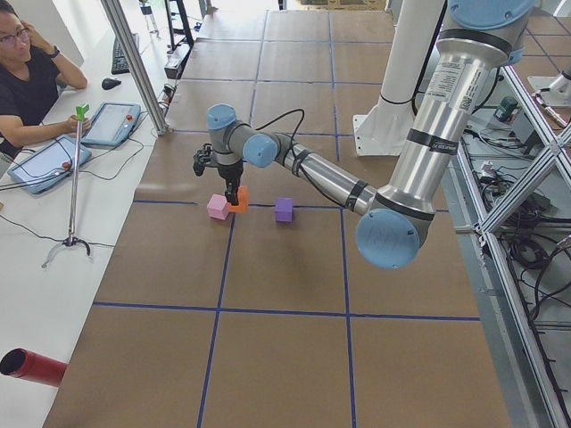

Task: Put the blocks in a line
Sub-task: 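Lower the orange cube between the pink and purple cubes with the left gripper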

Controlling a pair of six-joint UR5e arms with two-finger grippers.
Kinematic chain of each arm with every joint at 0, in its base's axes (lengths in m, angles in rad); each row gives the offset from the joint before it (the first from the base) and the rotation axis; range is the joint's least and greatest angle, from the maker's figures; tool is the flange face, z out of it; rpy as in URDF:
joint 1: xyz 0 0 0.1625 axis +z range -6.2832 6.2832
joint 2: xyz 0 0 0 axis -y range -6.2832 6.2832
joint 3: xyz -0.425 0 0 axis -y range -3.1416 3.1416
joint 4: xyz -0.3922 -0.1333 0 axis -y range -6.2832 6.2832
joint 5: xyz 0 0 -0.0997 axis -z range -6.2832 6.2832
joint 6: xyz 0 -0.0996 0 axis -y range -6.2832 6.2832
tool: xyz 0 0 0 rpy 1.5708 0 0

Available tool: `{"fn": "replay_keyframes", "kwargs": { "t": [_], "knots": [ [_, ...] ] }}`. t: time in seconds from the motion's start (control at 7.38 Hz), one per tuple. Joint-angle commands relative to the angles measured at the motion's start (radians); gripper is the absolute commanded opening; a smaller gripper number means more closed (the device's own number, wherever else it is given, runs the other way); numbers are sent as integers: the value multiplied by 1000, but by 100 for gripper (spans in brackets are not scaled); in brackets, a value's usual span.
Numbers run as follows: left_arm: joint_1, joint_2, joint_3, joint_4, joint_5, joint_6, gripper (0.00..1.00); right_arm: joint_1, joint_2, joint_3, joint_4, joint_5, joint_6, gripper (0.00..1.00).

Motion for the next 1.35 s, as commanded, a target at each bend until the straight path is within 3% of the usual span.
{"fn": "replay_keyframes", "kwargs": {
  "t": [0.0,0.68,1.22],
  "knots": [
    [85,-8,51,-78,0,-63,14,0,0,0,0,0,0,100],
    [119,-8,159,-205,2,-66,15,0,0,0,0,0,0,100],
    [141,-10,160,-224,2,-87,15,0,0,0,0,0,0,100]
  ]
}}
